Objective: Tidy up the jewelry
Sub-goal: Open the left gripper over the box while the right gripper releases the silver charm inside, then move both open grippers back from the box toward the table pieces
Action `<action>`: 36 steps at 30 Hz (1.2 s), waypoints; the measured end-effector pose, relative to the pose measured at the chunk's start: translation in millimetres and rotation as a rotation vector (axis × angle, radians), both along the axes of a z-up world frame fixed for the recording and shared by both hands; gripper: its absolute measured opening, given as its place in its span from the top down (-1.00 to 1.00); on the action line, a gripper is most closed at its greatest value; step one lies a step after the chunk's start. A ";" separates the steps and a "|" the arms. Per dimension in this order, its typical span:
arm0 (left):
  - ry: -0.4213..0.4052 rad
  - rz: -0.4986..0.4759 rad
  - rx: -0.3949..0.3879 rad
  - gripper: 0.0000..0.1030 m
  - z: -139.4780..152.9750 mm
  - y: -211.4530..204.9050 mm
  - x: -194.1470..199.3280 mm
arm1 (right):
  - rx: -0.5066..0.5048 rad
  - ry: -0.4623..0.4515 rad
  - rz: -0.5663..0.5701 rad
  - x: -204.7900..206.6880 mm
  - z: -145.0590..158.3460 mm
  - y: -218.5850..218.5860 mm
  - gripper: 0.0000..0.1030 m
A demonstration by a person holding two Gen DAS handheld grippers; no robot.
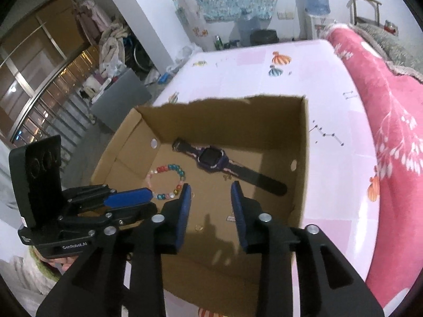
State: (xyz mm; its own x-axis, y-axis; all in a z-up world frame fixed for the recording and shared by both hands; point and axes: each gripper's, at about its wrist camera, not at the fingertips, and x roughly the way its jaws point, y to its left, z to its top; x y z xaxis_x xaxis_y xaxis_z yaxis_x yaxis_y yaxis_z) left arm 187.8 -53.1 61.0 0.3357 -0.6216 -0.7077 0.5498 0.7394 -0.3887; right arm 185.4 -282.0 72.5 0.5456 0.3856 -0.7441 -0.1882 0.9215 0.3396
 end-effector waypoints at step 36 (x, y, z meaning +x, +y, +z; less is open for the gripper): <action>-0.099 0.053 0.239 -0.76 -41.8 60.5 -126.0 | -0.424 -0.128 -0.261 -154.8 2.3 43.3 -0.87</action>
